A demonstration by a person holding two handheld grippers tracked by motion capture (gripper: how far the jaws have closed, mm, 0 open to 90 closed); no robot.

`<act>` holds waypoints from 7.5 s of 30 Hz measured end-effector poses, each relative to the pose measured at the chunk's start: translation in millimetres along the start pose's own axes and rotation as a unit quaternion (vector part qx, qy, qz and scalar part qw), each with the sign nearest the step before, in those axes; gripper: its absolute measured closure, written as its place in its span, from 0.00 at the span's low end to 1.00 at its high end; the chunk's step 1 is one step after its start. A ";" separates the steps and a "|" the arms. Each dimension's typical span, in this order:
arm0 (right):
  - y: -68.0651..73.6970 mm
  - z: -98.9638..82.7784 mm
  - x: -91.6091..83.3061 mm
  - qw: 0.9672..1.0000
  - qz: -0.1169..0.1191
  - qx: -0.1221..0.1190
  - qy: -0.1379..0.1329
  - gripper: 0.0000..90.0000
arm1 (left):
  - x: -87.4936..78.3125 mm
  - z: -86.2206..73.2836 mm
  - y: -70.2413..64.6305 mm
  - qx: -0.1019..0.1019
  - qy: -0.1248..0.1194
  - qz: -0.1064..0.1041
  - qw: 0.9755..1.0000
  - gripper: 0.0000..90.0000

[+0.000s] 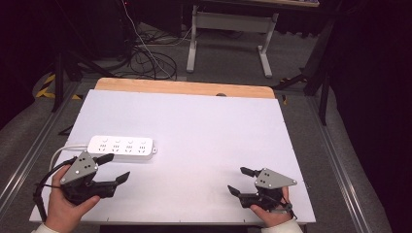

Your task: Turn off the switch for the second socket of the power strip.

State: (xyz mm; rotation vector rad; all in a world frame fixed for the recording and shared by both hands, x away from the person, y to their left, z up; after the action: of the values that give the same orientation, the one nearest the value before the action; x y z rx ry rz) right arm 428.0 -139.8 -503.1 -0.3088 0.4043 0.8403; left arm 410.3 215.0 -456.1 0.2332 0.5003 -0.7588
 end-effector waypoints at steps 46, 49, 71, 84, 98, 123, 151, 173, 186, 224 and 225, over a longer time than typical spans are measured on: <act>0.1 -1.9 1.3 1.000 0.004 0.004 0.003 0.31 | 16.9 22.9 71.1 -0.054 0.055 0.061 0.995 1.00; 0.5 -1.9 1.4 1.000 0.004 0.004 0.002 0.31 | 20.0 21.5 74.8 -0.057 0.060 0.065 0.994 1.00; -0.8 -3.7 1.7 1.000 0.002 0.002 0.007 0.31 | 49.3 9.8 113.1 -0.089 0.077 0.099 0.988 1.00; -0.4 -4.1 2.0 1.000 0.003 0.000 0.007 0.31 | 67.0 -9.8 130.2 -0.082 0.121 0.130 0.981 1.00; -0.1 -4.7 2.0 1.000 0.005 0.001 0.008 0.31 | 83.9 -25.8 132.2 -0.091 0.161 0.117 0.976 1.00; 1.0 -4.8 2.0 1.000 0.008 0.001 0.008 0.31 | 89.5 -34.5 131.2 -0.096 0.182 0.119 0.971 1.00; 1.3 -5.2 1.7 1.000 0.009 0.003 0.008 0.31 | 89.5 -35.6 131.6 -0.101 0.176 0.118 0.972 1.00; 0.7 -5.6 1.9 1.000 0.011 0.008 0.007 0.31 | 63.0 -11.5 122.4 -0.118 0.120 0.101 0.981 1.00; -0.9 -5.7 1.1 1.000 0.008 0.008 0.006 0.31 | 41.9 8.5 111.5 -0.108 0.098 0.093 0.985 1.00; -0.2 -5.0 -1.1 1.000 0.008 0.004 0.002 0.31 | -8.0 66.3 43.7 -0.034 -0.023 0.002 0.999 0.34; -0.2 -5.0 -1.1 1.000 0.008 0.004 0.002 0.31 | -8.6 66.7 40.1 -0.035 -0.028 -0.005 0.999 0.34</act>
State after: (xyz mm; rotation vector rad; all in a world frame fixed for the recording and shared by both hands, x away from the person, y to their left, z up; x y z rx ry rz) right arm 426.4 -142.7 -507.0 -0.2996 0.4151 0.8532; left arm 456.6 223.4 -393.5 0.1435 0.4742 -0.7537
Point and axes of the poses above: each handheld gripper's, and its own axes: x roughly forward along the jaws, z roughly out of its top, y roughly to its left, the point moved 10 cm from there along x, roughly forward along the jaws, and after that the axes turned 4 degrees about -z, right-handed, at the moved point
